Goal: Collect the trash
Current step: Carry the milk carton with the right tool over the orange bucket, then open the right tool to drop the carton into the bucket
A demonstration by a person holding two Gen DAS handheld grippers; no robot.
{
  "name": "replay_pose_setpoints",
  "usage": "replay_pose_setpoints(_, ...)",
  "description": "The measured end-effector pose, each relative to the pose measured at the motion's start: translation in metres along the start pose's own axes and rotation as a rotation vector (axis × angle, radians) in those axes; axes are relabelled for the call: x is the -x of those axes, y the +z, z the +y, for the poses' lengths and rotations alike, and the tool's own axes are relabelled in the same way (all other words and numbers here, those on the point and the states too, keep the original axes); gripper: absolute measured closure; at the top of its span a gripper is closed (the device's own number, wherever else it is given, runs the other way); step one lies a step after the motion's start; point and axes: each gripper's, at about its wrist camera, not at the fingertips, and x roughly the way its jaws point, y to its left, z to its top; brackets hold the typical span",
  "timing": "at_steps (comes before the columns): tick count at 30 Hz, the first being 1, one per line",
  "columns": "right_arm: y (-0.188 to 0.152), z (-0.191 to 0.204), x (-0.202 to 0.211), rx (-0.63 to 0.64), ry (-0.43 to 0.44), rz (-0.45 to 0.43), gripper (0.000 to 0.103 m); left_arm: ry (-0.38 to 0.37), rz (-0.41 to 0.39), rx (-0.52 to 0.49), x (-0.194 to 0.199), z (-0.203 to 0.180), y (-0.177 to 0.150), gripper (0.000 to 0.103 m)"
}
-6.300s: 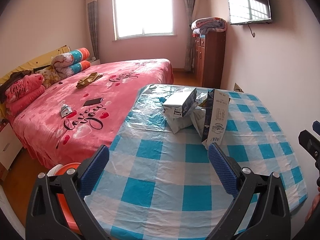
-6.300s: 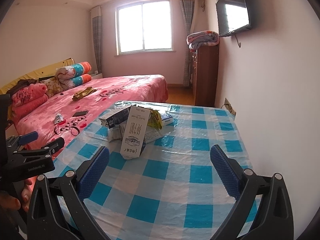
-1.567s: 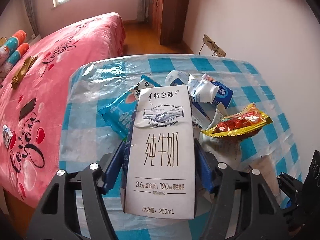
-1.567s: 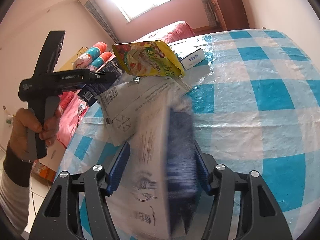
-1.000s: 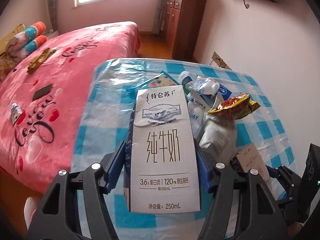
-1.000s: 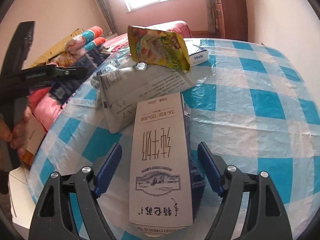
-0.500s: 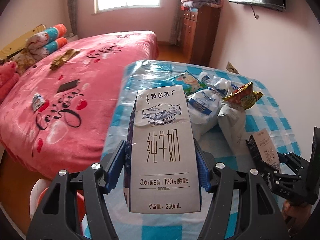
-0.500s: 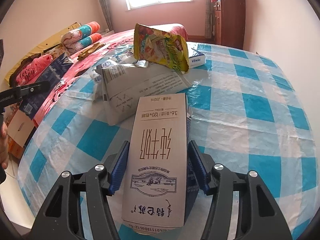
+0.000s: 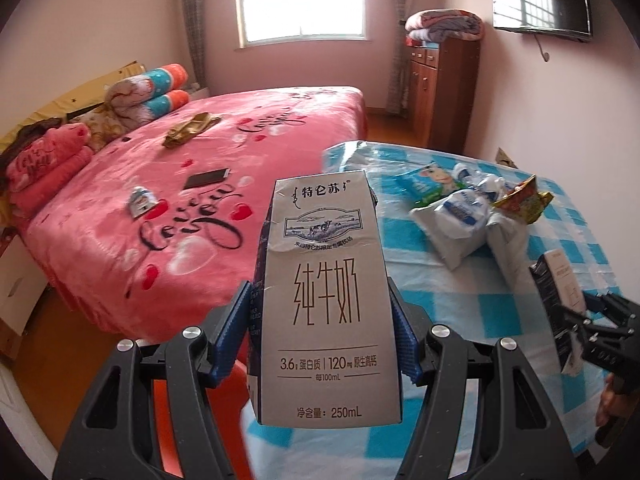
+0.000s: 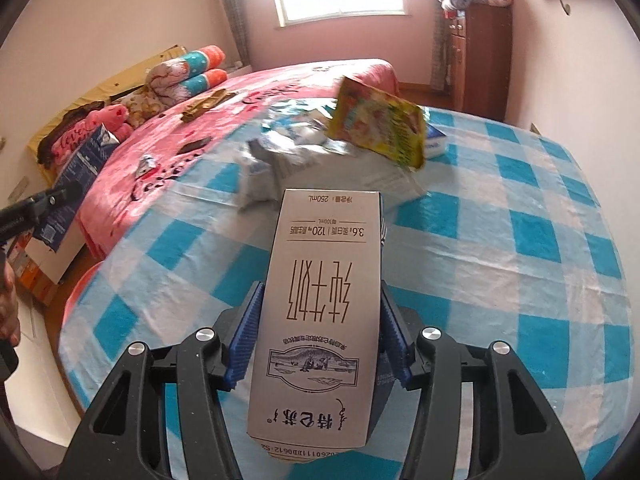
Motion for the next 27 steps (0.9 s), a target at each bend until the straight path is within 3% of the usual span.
replay_pose_setpoints(8,0.018,0.054,-0.001,0.055,0.147,0.022,0.048,0.093,0.012,0.042,0.012,0.041,-0.022,0.039)
replay_pose_setpoints(17,0.032,0.157,-0.019,0.192,0.371,0.095,0.047,0.198,0.070,0.107,0.012,0.094,-0.059,0.039)
replay_pose_setpoints(27,0.023,0.254,-0.049,0.330,0.484,0.185,0.047,0.263,0.156,0.196,-0.001,0.144,-0.097,0.038)
